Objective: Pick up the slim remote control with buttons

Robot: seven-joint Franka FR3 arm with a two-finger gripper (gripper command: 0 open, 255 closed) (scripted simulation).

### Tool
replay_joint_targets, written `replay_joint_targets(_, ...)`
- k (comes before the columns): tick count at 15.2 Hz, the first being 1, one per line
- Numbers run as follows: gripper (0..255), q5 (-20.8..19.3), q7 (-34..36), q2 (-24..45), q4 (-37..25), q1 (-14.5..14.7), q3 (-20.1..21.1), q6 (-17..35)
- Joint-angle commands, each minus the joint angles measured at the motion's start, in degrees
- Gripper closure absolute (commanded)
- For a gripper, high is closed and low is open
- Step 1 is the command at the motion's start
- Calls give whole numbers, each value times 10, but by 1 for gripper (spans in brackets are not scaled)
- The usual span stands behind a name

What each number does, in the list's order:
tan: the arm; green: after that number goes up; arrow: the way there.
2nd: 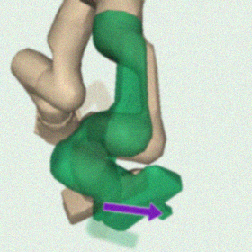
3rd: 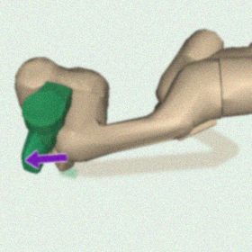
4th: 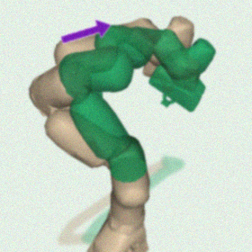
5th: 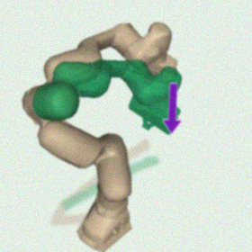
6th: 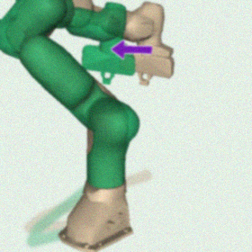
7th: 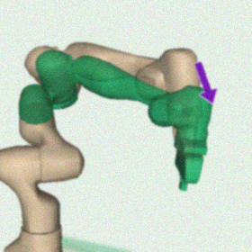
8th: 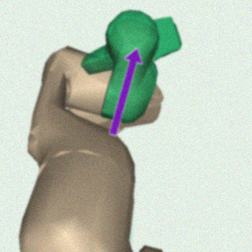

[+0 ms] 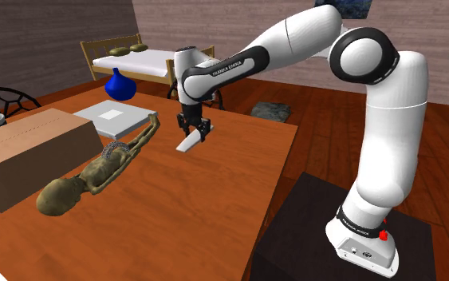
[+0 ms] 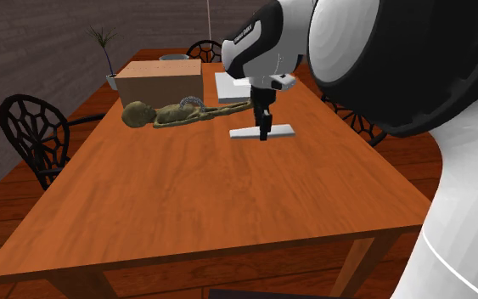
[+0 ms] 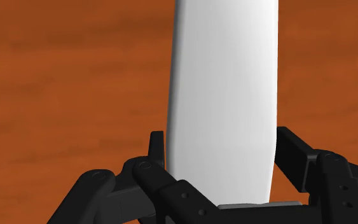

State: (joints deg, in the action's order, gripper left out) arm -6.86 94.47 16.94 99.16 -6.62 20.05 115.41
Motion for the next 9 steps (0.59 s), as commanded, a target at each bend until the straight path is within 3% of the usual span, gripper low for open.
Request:
replay_joint_targets(1, 255, 2, -1, -4, -11, 0, 1, -15)
replay_joint_targets(9, 255, 7, -5, -14, -45, 0, 3, -58)
